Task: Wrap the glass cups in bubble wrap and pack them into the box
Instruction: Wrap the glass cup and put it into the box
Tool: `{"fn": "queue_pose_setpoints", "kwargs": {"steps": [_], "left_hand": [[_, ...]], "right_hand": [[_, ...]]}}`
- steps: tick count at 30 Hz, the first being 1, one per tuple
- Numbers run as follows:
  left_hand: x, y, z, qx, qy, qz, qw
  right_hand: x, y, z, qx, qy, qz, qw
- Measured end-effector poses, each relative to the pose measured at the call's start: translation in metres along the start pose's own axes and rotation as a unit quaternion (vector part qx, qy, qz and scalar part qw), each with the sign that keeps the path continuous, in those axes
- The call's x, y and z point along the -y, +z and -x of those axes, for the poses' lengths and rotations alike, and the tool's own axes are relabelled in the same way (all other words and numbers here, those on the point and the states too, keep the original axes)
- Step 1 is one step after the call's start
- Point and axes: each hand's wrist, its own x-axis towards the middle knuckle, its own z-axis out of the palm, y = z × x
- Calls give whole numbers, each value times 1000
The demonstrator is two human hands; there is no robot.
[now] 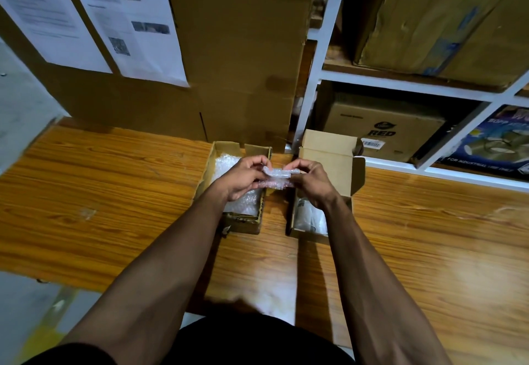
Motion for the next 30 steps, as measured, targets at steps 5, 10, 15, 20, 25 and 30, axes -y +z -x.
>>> {"fn": "queue_pose_setpoints", "kwargs": {"steps": [5, 10, 15, 20, 25, 30], "left_hand": [[3, 7, 0, -11, -5, 73, 997], [4, 15, 2, 5, 2, 123, 992], [9, 26, 4, 72, -16, 187, 980], [5, 50, 2, 53, 24, 36, 998], [0, 72, -8, -55, 62, -19, 996], [3, 81, -16, -106, 65, -111, 986]], "right_hand": [[4, 1, 4, -15, -6, 10, 1000], [2, -14, 4, -15, 27, -24, 999], [3, -38, 5, -20, 90, -108, 990], [-1, -57, 9, -27, 146, -212, 966], [-4, -70, 12, 0, 145, -272, 951], [0, -78, 22, 27, 86, -128, 988]]}}
